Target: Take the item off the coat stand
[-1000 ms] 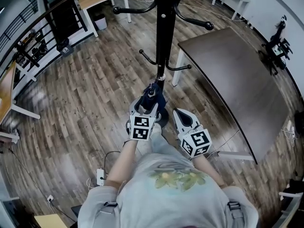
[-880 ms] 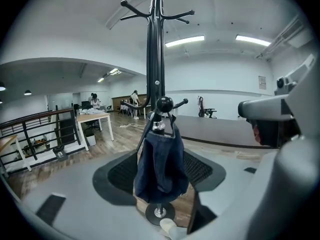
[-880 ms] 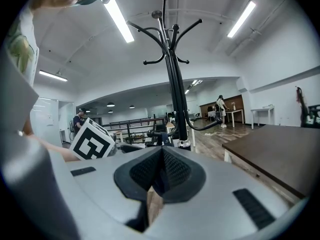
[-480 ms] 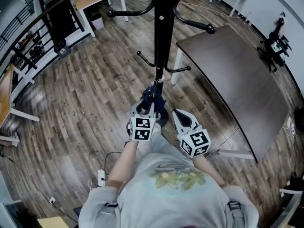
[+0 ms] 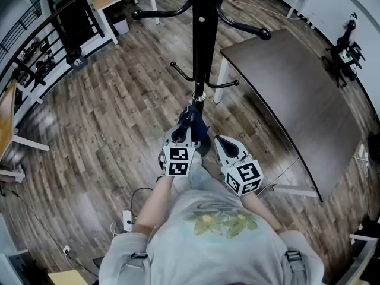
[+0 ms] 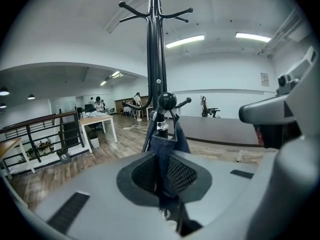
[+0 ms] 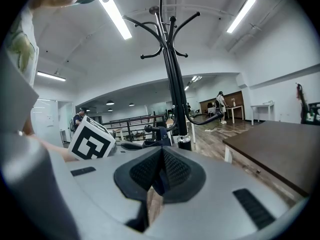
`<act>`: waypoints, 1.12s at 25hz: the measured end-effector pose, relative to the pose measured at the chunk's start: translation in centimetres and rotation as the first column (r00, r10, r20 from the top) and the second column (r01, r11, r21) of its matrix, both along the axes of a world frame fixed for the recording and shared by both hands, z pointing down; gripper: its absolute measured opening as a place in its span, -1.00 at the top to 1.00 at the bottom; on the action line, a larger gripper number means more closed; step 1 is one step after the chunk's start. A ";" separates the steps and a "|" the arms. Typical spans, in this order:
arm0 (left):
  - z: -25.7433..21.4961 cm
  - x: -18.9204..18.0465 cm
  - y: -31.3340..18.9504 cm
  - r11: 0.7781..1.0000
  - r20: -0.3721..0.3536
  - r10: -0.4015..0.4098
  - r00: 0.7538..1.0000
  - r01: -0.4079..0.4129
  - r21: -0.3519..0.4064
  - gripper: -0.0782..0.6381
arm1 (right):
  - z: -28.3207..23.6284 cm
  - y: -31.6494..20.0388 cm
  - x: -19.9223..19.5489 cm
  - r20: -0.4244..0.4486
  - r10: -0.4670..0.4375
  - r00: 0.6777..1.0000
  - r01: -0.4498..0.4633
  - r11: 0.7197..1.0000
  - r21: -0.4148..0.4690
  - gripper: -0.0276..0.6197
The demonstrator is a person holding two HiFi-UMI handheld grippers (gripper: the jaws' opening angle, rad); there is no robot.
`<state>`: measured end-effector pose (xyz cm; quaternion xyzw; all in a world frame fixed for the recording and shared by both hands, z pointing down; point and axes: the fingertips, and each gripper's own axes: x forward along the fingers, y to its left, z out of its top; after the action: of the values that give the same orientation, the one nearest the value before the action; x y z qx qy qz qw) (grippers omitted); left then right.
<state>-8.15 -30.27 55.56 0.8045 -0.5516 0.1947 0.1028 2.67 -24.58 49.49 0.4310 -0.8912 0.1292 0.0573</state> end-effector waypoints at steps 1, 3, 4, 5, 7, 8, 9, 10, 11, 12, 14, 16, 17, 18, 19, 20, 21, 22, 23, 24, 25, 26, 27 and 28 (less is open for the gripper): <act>0.0 0.0 0.0 1.000 -0.001 -0.002 1.000 0.002 -0.003 0.67 | 0.0 -0.1 0.0 -0.001 0.000 1.000 0.000 1.000 0.000 0.90; -0.1 -0.1 0.1 1.000 -0.005 -0.006 1.000 0.006 -0.010 0.67 | 0.1 -0.2 0.0 -0.002 0.001 1.000 -0.001 1.000 -0.001 0.90; -0.3 -0.1 0.1 1.000 -0.005 -0.009 1.000 0.009 -0.010 0.67 | 0.1 -0.1 0.1 -0.002 0.002 1.000 -0.002 1.000 -0.003 0.90; -0.4 -0.1 0.2 1.000 -0.003 -0.011 1.000 0.011 -0.010 0.67 | 0.2 -0.1 0.2 -0.003 0.003 1.000 -0.003 1.000 -0.005 0.90; -0.7 0.0 0.5 1.000 -0.001 -0.014 1.000 0.014 -0.006 0.67 | 0.4 0.0 0.4 -0.004 0.005 1.000 -0.005 1.000 -0.008 0.90; -0.9 0.0 0.6 1.000 -0.002 -0.013 1.000 0.013 -0.005 0.67 | 0.4 0.1 0.5 -0.003 0.006 1.000 -0.006 1.000 -0.008 0.90; -1.0 0.0 0.7 1.000 -0.003 -0.012 1.000 0.012 -0.004 0.67 | 0.4 0.1 0.5 -0.002 0.005 1.000 -0.005 1.000 -0.007 0.90; -1.1 0.0 0.7 1.000 -0.003 -0.012 1.000 0.012 -0.003 0.67 | 0.3 0.1 0.5 -0.001 0.005 1.000 -0.005 1.000 -0.007 0.90; -1.3 0.0 0.8 1.000 -0.004 -0.014 1.000 0.014 -0.001 0.67 | 0.2 0.1 0.5 0.001 0.004 1.000 -0.004 1.000 -0.006 0.90; -1.4 0.0 0.8 1.000 -0.003 -0.017 1.000 0.017 0.000 0.67 | 0.2 0.1 0.5 0.003 0.005 1.000 -0.005 1.000 -0.006 0.90; -1.9 -0.1 0.9 1.000 -0.003 -0.017 1.000 0.017 0.008 0.67 | 0.1 0.2 0.5 0.004 0.006 1.000 -0.006 1.000 -0.006 0.90; -2.3 -0.2 0.9 1.000 -0.005 -0.017 1.000 0.018 0.020 0.67 | 0.2 0.4 0.5 0.005 0.007 1.000 -0.007 1.000 -0.006 0.90; -2.5 -0.2 1.0 0.999 -0.005 -0.018 1.000 0.018 0.026 0.67 | 0.2 0.5 0.5 0.005 0.008 1.000 -0.008 1.000 -0.006 0.90; -2.6 -0.3 1.0 0.999 -0.006 -0.019 1.000 0.019 0.032 0.67 | 0.3 0.6 0.6 0.006 0.009 1.000 -0.009 1.000 -0.007 0.90; -2.8 -0.3 1.1 0.999 -0.006 -0.018 1.000 0.019 0.035 0.67 | 0.3 0.6 0.6 0.006 0.010 1.000 -0.010 1.000 -0.007 0.90; -3.0 -0.2 1.2 0.999 -0.006 -0.017 1.000 0.017 0.040 0.67 | 0.3 0.7 0.6 0.006 0.010 1.000 -0.010 1.000 -0.007 0.90; -3.3 -0.1 1.3 0.999 -0.007 -0.015 1.000 0.015 0.045 0.67 | 0.2 0.8 0.6 0.007 0.010 1.000 -0.010 1.000 -0.006 0.90; -3.5 -0.1 1.4 0.999 -0.007 -0.014 1.000 0.015 0.050 0.67 | 0.2 0.9 0.6 0.007 0.009 1.000 -0.009 1.000 -0.004 0.90; -3.6 -0.1 1.5 0.998 -0.007 -0.016 1.000 0.016 0.054 0.67 | 0.1 1.1 0.6 0.008 0.007 1.000 -0.007 1.000 -0.001 0.90; -3.7 -0.1 1.7 0.998 -0.009 -0.020 1.000 0.020 0.057 0.67 | 0.0 1.3 0.5 0.009 0.005 1.000 -0.005 1.000 0.003 0.90; -3.8 -0.2 1.8 0.998 -0.010 -0.024 1.000 0.025 0.060 0.67 | 0.0 1.4 0.5 0.008 0.002 1.000 -0.002 1.000 0.008 0.90; -3.9 -0.3 2.0 0.998 -0.012 -0.029 1.000 0.029 0.063 0.67 | 0.0 1.6 0.5 0.007 -0.001 1.000 0.001 1.000 0.011 0.90; -4.0 -0.4 2.1 0.997 -0.015 -0.032 0.999 0.032 0.065 0.67 | 0.0 1.7 0.4 0.006 -0.003 1.000 0.003 1.000 0.012 0.90; -4.1 -0.4 2.2 0.997 -0.017 -0.033 0.999 0.034 0.067 0.67 | -0.1 1.8 0.4 0.006 -0.005 1.000 0.005 1.000 0.012 0.90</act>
<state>-8.55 -28.08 51.47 0.7995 -0.5706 0.1679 0.0833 3.05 -22.81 49.44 0.4288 -0.8932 0.1250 0.0521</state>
